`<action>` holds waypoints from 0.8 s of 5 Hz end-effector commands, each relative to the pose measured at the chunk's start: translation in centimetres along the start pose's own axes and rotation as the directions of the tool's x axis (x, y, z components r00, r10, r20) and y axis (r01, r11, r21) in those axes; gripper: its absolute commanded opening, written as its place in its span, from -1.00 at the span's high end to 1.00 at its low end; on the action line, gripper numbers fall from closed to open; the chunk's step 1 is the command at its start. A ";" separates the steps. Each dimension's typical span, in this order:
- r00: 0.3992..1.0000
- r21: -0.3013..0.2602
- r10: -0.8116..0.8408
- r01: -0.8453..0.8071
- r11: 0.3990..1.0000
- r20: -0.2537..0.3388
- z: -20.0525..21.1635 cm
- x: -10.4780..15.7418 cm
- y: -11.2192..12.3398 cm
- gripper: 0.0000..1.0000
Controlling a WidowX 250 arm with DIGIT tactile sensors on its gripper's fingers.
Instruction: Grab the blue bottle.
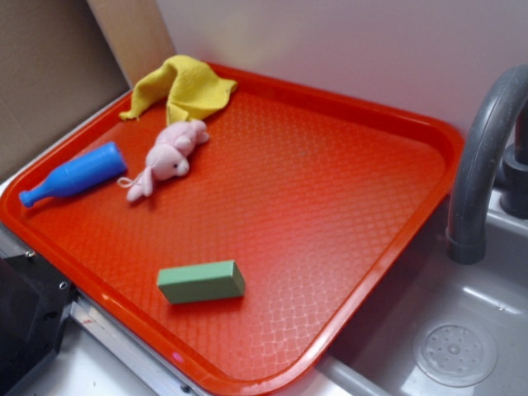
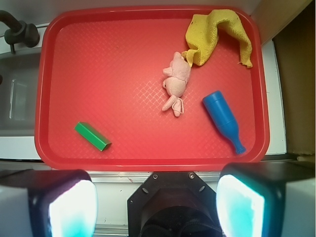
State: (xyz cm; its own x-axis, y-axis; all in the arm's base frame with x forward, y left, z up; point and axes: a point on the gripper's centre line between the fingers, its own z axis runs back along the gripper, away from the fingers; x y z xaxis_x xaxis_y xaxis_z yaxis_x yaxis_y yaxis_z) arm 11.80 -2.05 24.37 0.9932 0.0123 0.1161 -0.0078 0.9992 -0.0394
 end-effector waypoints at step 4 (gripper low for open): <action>0.957 -0.090 -0.284 0.289 0.953 0.059 -7.6 3.3 3.1 -1.00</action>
State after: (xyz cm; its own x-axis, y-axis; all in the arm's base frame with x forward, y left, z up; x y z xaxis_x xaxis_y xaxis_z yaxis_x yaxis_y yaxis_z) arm 15.80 0.66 16.43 0.9443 -0.2892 0.1573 0.3072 0.9457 -0.1059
